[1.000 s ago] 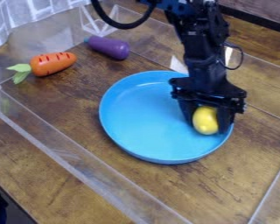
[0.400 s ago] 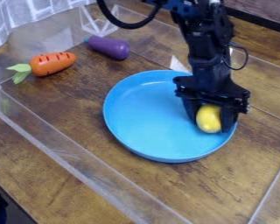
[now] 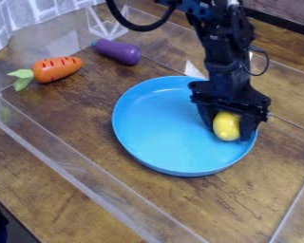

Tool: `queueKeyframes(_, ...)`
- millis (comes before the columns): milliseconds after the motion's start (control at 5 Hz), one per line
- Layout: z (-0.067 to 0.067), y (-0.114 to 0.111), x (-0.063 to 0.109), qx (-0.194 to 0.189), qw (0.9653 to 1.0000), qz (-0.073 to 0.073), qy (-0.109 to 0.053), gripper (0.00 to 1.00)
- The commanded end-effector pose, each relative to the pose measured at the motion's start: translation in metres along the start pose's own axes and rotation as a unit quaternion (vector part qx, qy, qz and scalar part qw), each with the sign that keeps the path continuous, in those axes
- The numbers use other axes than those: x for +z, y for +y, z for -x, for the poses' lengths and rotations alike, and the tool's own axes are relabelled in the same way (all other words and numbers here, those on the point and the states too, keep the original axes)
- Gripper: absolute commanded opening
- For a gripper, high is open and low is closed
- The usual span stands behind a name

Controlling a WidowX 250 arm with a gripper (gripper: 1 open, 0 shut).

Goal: Remove the lemon from the blue tray and put it on the table

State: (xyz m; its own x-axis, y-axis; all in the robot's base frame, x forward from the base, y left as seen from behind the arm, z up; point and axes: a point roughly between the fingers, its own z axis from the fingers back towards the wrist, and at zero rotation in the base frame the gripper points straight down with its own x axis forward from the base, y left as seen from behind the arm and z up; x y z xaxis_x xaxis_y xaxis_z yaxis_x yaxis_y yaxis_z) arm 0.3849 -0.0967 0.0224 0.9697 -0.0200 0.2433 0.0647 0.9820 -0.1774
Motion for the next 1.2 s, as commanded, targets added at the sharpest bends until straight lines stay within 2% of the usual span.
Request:
queueKeyframes(0,0.0174,-0.0008,-0.0271,-0.009,0.9992,-0.009,0.039,1.00)
queueKeyframes(1000,0.0202,0.0028,-0.0274,-0.013,0.9978,-0.029,0.058,1.00)
